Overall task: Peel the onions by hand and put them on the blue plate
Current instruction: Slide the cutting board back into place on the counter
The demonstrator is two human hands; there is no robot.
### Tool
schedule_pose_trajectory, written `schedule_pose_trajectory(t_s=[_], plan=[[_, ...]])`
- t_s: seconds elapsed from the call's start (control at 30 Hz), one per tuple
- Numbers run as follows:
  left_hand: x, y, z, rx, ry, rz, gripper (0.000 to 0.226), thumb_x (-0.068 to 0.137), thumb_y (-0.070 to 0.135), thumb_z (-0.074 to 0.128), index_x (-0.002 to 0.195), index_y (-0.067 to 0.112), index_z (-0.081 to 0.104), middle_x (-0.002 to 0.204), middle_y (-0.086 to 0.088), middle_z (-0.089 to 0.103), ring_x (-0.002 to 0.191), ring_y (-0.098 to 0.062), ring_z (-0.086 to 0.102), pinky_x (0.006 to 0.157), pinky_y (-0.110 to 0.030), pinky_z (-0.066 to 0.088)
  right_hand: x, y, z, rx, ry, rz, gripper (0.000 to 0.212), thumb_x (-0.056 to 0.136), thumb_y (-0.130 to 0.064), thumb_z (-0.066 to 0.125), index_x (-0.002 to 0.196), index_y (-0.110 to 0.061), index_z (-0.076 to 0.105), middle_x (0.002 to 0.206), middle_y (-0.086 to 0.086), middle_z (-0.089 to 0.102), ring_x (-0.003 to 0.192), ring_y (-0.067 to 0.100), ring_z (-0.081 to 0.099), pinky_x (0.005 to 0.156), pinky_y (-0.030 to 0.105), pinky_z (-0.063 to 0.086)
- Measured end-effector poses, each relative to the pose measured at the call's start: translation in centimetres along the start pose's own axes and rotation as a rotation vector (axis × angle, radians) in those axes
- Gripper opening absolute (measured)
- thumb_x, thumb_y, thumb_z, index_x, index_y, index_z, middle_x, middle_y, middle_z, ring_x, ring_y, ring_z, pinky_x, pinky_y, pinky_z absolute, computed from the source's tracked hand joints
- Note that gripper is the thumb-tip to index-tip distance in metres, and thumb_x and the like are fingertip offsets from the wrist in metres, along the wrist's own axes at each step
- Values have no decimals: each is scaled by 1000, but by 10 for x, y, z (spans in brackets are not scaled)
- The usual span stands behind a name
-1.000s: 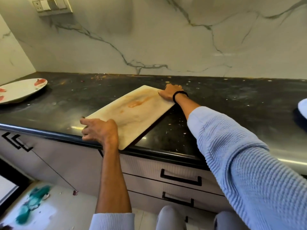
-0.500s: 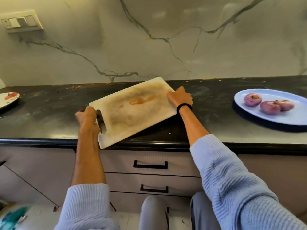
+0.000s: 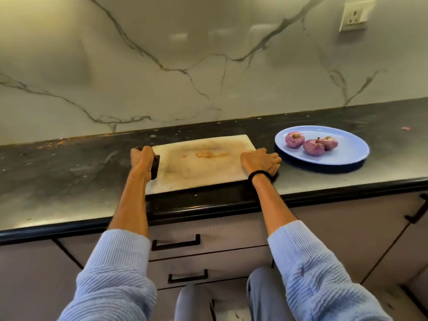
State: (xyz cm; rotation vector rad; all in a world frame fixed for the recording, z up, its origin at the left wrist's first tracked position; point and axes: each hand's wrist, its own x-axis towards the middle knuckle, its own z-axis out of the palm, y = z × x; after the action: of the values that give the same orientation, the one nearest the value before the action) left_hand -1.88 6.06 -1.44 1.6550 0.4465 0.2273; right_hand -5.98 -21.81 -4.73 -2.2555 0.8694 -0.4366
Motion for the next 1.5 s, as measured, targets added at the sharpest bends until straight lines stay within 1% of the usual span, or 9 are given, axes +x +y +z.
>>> schedule_pose_trajectory(t_s=[0.1,0.17,0.37,0.57,0.63,0.8,0.9,1.23,1.5], plan=[[2,-9,6,45,-22,20,39,93,14,45,131,8,42,105,-9,51,83,-16,48,71,-36,45,5,6,-1,-8,3,-33,44,90,-37,49,119,-5,62,130,21,49,118,34,44,102,40,35],[3,-11,8,77,-48,46,41,92,12,48,133,7,42,100,-6,50,83,-15,47,77,-38,45,9,8,-2,-13,1,-53,43,89,-37,51,118,-6,63,130,20,49,119,34,44,102,40,35],[-3,-10,28,285,-148,245,61,89,2,61,145,15,40,143,-14,49,128,-31,49,106,-46,44,11,13,-11,-7,45,-91,42,88,-34,58,121,-8,56,131,21,50,121,37,44,104,42,33],[-38,14,115,393,-314,500,64,89,-3,63,146,19,42,142,-8,49,109,-15,54,80,-23,46,49,39,-53,-1,292,-139,46,87,-36,64,126,-13,54,129,22,48,118,38,44,103,45,32],[-52,24,155,419,-430,577,66,87,-1,66,145,20,43,144,-6,49,109,-13,56,83,-25,51,76,60,-76,-54,350,-126,51,85,-40,64,128,-14,55,128,23,48,119,42,44,108,49,28],[-83,47,245,569,-796,710,81,80,2,75,149,26,38,148,-8,46,135,-23,46,103,-40,49,142,111,-123,-312,-90,-123,96,72,-79,64,150,-31,36,157,26,23,145,44,23,119,54,20],[-87,50,292,742,-912,804,91,76,7,79,152,26,33,153,-8,42,137,-24,44,109,-39,44,152,124,-132,-408,-219,-229,85,66,-88,58,131,-32,55,141,15,53,129,37,46,106,51,39],[-80,38,375,965,-998,908,84,73,16,88,145,29,48,145,-5,49,129,-26,50,109,-39,43,157,133,-122,-402,-209,-285,78,71,-71,72,137,-37,47,148,23,34,137,43,33,114,58,25],[-71,31,341,744,-730,991,72,72,30,87,137,27,57,123,-4,57,112,-23,57,101,-38,51,157,132,-123,-354,-106,-302,79,71,-66,74,140,-38,45,144,22,43,136,44,32,113,58,26]])
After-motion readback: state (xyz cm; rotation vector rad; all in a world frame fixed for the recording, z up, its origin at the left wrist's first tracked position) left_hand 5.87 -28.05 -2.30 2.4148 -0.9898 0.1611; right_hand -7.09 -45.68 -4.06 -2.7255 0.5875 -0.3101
